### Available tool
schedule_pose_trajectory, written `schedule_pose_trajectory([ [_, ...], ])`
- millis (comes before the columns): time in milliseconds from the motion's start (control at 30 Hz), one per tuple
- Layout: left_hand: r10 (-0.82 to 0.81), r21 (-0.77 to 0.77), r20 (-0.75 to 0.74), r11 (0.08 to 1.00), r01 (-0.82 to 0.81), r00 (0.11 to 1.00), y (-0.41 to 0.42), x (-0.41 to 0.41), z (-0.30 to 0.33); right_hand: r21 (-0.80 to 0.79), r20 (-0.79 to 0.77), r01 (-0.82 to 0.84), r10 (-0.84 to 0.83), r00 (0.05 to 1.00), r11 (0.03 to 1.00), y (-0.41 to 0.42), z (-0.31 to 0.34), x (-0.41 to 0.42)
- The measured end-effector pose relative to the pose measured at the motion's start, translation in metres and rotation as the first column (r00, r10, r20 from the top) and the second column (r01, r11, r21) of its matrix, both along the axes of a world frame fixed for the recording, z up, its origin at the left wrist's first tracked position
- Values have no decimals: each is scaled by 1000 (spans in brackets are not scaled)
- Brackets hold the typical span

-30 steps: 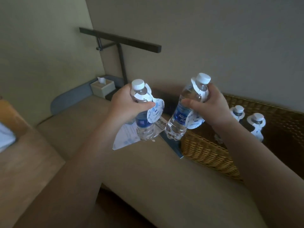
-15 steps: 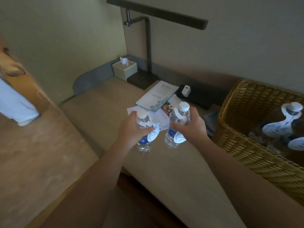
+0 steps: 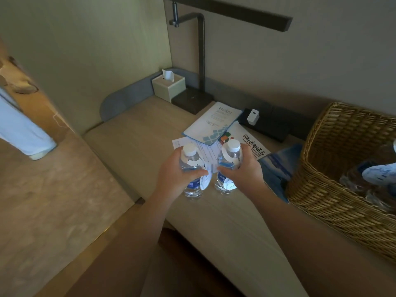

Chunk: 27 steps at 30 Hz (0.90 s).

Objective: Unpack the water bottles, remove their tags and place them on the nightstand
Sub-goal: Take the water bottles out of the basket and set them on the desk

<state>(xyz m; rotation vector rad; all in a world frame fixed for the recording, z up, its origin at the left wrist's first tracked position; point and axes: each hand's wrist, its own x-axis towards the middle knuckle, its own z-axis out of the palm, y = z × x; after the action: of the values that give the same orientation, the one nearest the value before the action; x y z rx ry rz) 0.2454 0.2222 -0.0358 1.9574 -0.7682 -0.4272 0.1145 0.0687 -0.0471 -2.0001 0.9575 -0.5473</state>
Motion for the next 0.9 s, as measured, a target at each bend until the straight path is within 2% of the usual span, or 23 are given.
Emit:
schedule_pose_trajectory([
  [133, -15, -10, 30, 1000, 15, 999, 2, -5, 6, 35, -8, 2, -2, 1000, 999, 0, 1, 0],
  [267, 66, -48, 107, 997, -61, 992, 1, -10, 18, 43, -15, -24, 25, 1000, 999, -1, 5, -5],
  [367, 100, 17, 146, 994, -104, 984, -8, -13, 31, 37, 13, 28, -29, 1000, 999, -4, 13, -16],
  [433, 89, 5, 194, 996, -91, 977, -16, -20, 42, -5, 22, 62, -62, 998, 998, -10, 22, -27],
  [600, -30, -109, 324, 992, 69, 945, -52, -59, 73, -117, 62, 169, -162, 985, 979, -33, 52, -73],
  [767, -213, -145, 331, 951, 273, 919, -112, -118, 89, -117, 186, 302, -278, 942, 946, -59, 81, -147],
  [900, -380, -120, 292, 896, 428, 877, -165, -166, 92, -89, 189, 435, -414, 891, 896, -81, 88, -211],
])
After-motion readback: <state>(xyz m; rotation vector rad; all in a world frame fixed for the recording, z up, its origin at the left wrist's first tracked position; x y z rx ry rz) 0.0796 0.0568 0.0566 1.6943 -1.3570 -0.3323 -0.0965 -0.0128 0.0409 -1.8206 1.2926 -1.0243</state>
